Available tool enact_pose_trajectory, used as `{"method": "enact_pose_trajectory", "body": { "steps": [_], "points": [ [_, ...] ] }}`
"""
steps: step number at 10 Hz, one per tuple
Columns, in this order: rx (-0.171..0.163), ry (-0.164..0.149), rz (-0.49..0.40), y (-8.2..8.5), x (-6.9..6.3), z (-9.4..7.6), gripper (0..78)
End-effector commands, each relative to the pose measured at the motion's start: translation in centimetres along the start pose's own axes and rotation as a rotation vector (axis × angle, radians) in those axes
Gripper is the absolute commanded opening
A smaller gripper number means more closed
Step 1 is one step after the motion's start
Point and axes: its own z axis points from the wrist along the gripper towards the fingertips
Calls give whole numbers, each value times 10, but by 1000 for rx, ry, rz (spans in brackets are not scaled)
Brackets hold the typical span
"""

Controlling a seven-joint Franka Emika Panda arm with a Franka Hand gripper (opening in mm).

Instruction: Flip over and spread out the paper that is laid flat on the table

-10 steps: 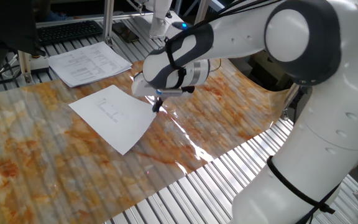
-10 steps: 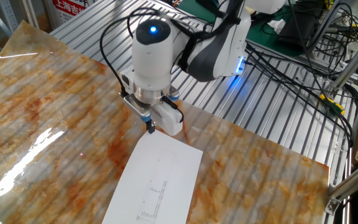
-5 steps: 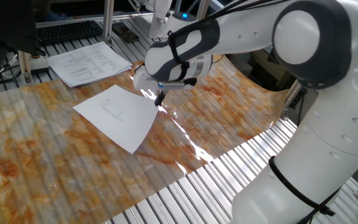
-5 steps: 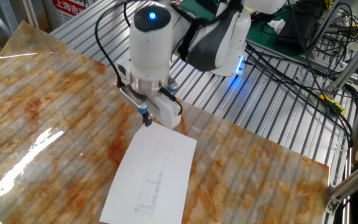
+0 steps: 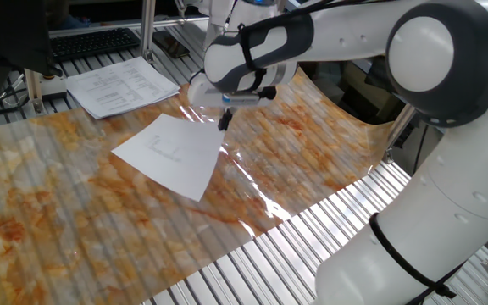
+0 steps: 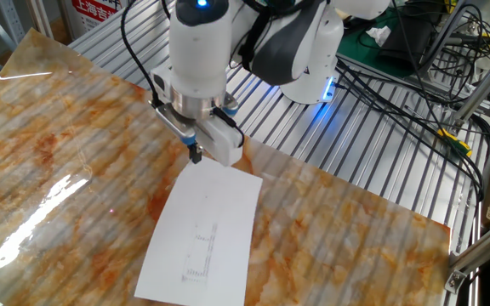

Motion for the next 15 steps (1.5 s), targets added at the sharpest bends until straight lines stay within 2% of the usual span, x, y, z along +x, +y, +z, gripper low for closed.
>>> {"method": "enact_pose_trajectory", "body": {
  "steps": [1, 5, 8, 9, 10, 11, 15],
  "points": [
    [26, -5, -4, -3, -13, -21, 11],
    [45, 3, -11, -6, -31, -51, 11],
    [91, 3, -19, -6, -39, -73, 11],
    [94, 7, -22, -6, -40, -76, 11],
    [105, 21, -32, -8, -46, -88, 11],
    [111, 23, -34, -9, -49, -95, 11],
    [145, 19, -49, -13, -56, -111, 11]
  ]
}}
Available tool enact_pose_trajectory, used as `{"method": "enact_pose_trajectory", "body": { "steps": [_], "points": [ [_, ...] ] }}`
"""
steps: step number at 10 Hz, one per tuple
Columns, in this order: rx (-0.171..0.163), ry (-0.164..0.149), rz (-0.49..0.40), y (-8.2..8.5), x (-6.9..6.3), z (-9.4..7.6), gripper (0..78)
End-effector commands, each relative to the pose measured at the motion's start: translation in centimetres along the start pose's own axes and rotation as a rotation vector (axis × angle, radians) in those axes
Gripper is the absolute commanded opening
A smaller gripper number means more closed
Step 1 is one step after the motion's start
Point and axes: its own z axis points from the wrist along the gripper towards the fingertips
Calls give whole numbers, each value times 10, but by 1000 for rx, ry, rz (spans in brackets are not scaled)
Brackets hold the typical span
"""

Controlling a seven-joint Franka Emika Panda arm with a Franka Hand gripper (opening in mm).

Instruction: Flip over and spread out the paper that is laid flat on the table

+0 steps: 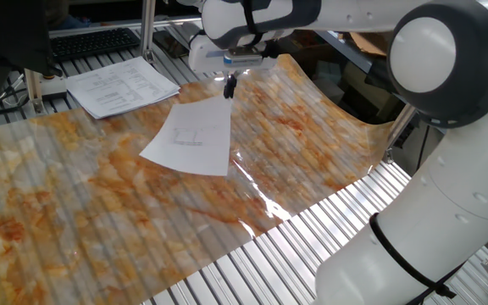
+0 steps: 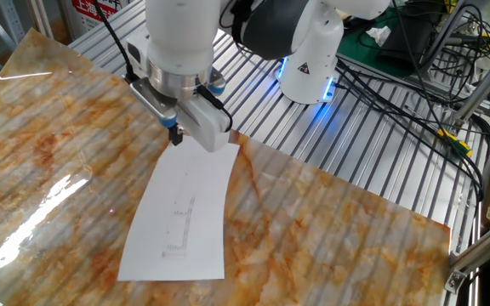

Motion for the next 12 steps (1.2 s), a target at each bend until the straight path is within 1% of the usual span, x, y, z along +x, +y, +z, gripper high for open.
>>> {"method": "enact_pose_trajectory", "body": {
  "steps": [1, 2, 3, 4, 5, 8, 10, 12],
  "points": [
    [53, 2, -26, -11, -17, -37, 11],
    [61, 7, -31, -13, -21, -44, 11],
    [83, 7, -41, -15, -24, -52, 11],
    [96, 7, -49, -17, -27, -58, 11],
    [105, 7, -56, -19, -29, -63, 11],
    [142, -5, -77, -25, -37, -69, 11],
    [137, 6, -92, -30, -43, -74, 11],
    [135, 12, -86, -29, -42, -74, 11]
  ]
}}
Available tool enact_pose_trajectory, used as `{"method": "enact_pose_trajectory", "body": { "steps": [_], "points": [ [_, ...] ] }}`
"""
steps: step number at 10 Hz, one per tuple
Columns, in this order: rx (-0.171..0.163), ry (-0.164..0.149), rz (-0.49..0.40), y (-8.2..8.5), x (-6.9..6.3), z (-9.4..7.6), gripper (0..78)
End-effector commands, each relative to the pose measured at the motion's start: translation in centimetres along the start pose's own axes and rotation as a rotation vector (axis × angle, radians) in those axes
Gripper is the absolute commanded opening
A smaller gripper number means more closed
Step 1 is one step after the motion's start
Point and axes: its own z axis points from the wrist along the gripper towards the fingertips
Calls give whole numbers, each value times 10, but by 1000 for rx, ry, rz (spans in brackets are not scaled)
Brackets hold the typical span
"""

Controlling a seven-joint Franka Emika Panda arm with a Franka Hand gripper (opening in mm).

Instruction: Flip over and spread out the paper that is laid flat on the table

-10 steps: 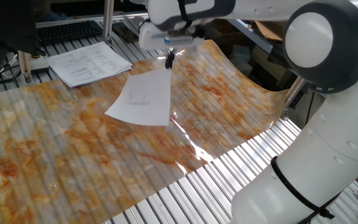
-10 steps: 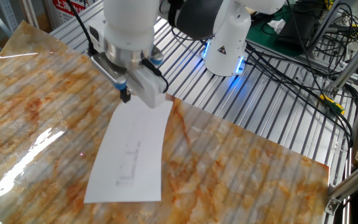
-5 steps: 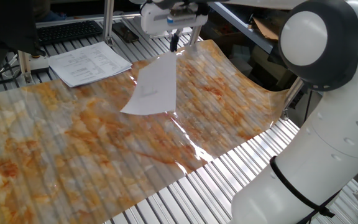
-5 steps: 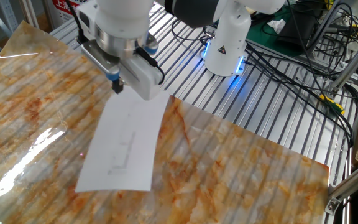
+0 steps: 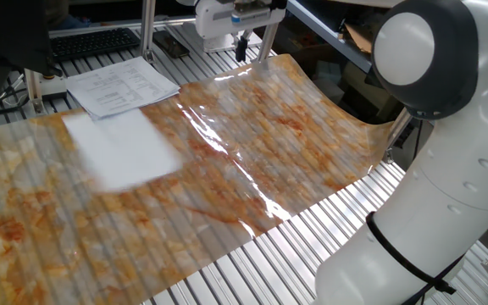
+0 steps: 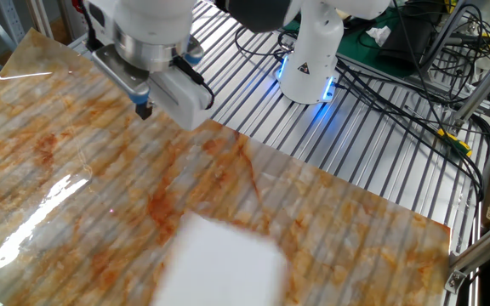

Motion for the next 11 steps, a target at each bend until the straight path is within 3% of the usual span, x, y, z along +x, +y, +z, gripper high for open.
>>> {"method": "enact_pose_trajectory", "body": {
  "steps": [1, 7, 11],
  "points": [
    [-12, 17, 1, 0, 0, -3, 11],
    [-48, 37, 28, 14, 8, 1, 11],
    [-107, 62, 72, 31, 8, 5, 11]
  ]
}}
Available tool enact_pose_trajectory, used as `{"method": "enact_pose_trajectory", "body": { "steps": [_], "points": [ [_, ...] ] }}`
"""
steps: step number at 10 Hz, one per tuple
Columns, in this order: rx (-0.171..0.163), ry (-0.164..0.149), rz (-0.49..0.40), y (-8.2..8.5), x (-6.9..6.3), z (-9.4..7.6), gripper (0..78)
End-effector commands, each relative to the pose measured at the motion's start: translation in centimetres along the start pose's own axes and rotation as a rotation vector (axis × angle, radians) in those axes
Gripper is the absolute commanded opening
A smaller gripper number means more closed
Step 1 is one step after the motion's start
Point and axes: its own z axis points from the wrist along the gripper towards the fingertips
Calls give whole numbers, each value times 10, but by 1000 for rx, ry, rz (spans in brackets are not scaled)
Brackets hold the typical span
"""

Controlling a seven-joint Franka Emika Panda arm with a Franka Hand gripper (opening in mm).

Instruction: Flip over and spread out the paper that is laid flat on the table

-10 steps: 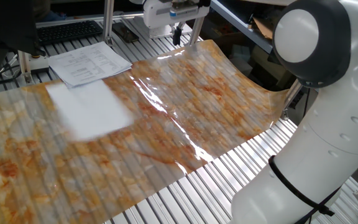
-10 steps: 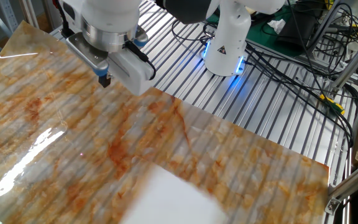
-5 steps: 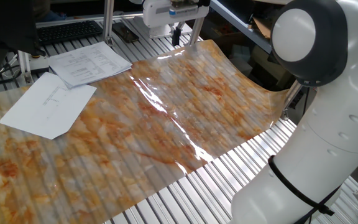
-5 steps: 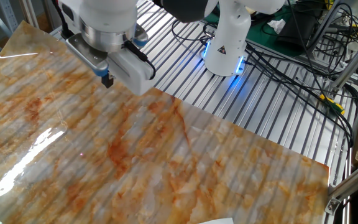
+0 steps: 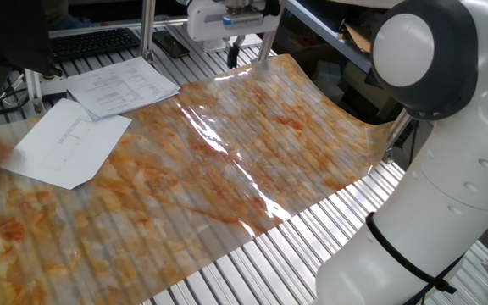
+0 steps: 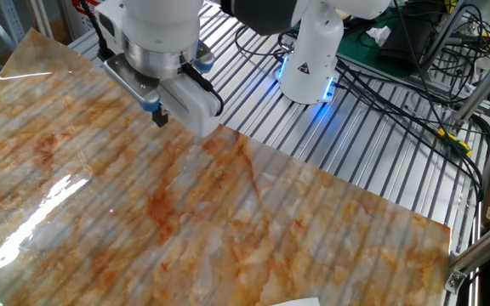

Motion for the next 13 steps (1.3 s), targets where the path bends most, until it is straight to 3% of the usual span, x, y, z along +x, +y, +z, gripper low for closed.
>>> {"method": "enact_pose_trajectory", "body": {
  "steps": [1, 5, 7, 9, 10, 11, 12, 13],
  "points": [
    [-54, 17, 39, 11, -3, 2, 11],
    [-73, 32, 71, 33, -4, 11, 11],
    [-77, 25, 1, 48, -3, 19, 11],
    [-89, 60, -84, 63, -7, 27, 11],
    [-79, 58, -115, 68, -8, 30, 11],
    [-62, 50, -201, 76, -11, 34, 11],
    [-18, 43, -268, 78, -13, 35, 11],
    [-9, 43, -283, 79, -14, 36, 11]
  ]
}}
